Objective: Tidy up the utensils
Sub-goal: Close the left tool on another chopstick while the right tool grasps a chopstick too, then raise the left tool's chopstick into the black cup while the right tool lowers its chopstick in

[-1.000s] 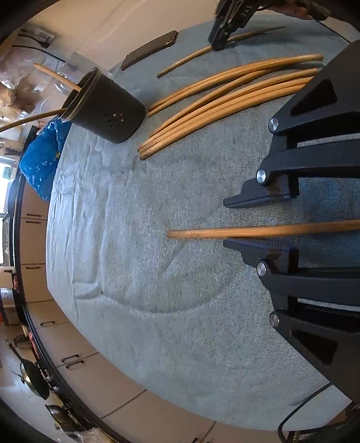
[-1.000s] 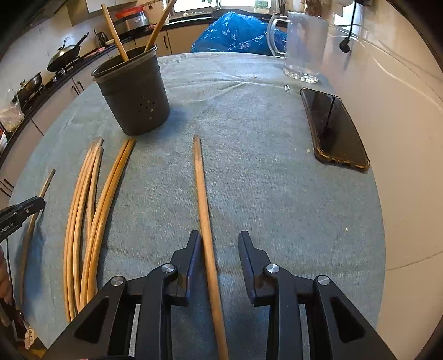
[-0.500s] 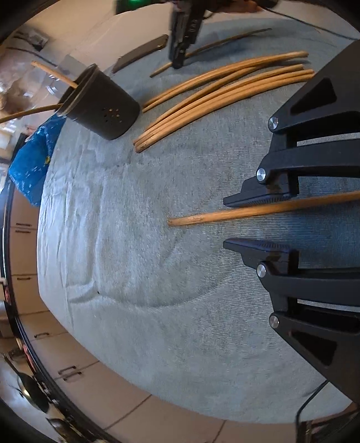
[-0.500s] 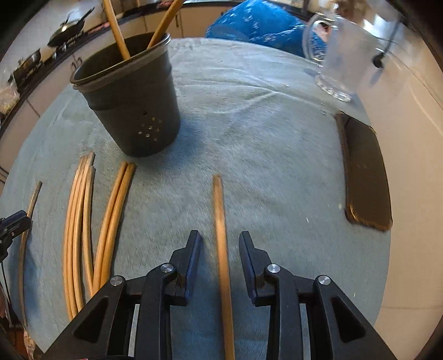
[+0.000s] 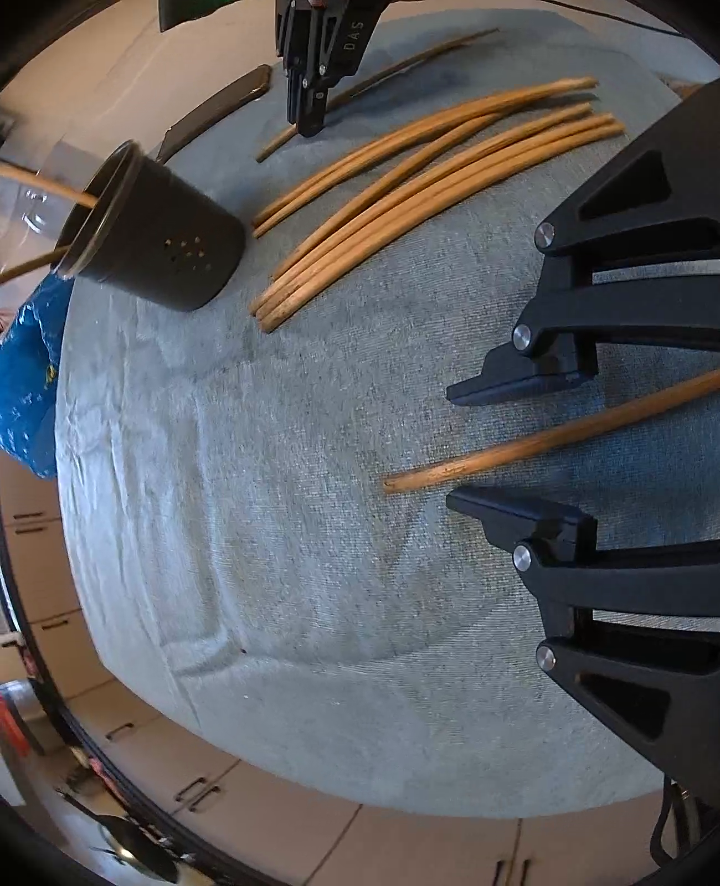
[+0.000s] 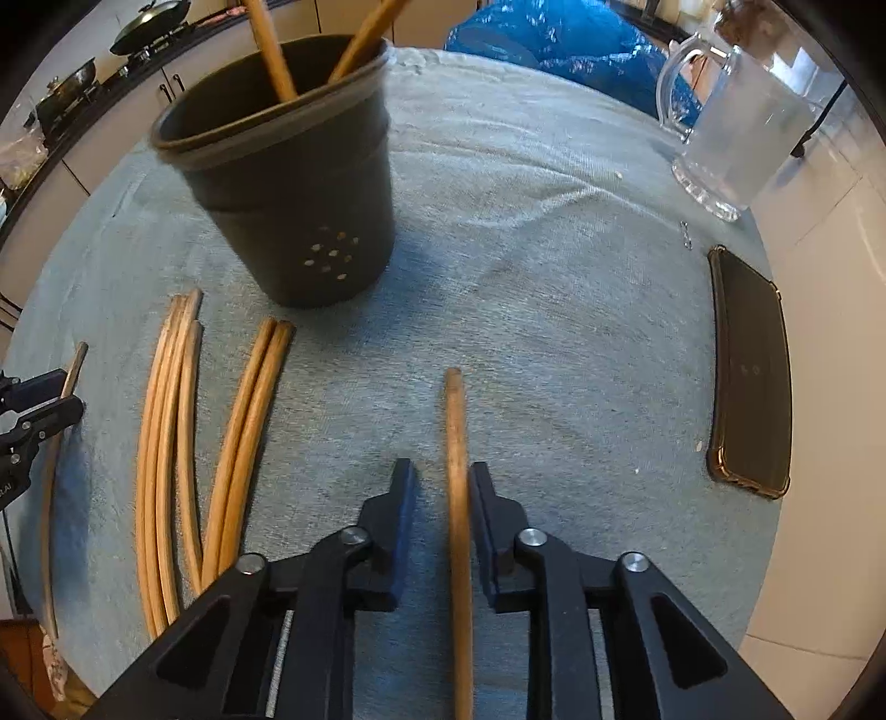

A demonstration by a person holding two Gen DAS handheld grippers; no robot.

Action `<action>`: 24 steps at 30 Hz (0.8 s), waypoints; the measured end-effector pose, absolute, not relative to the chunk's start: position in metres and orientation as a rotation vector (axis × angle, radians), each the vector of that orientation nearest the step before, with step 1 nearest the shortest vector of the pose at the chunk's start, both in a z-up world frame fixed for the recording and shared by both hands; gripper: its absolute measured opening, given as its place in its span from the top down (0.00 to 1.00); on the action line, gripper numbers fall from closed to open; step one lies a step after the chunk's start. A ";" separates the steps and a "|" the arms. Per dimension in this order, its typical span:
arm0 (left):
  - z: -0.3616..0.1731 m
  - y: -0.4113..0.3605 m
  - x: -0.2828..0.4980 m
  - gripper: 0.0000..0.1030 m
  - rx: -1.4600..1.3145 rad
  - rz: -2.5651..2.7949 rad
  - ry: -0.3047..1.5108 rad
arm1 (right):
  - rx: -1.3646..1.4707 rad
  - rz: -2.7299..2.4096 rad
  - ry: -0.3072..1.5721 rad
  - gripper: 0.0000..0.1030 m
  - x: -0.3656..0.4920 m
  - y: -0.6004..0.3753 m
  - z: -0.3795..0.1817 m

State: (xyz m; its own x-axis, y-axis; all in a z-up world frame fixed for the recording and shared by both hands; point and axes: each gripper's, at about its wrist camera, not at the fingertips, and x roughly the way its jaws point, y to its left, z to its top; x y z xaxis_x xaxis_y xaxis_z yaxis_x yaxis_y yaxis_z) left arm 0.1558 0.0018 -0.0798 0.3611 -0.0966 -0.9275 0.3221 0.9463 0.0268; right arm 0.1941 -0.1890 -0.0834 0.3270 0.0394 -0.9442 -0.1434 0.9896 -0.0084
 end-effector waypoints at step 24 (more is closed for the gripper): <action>0.003 0.047 0.076 0.94 0.055 -0.285 0.878 | 0.118 0.175 0.945 0.93 0.093 -0.174 -0.037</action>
State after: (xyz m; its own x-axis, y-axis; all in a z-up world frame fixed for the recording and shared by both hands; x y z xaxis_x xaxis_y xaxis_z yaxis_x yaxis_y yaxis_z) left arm 0.0757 0.0473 0.0029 0.6031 -0.2236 -0.7657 0.2683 0.9608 -0.0693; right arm 0.0934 -0.1739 -0.0366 0.5729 0.2008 -0.7946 -0.0977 0.9793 0.1770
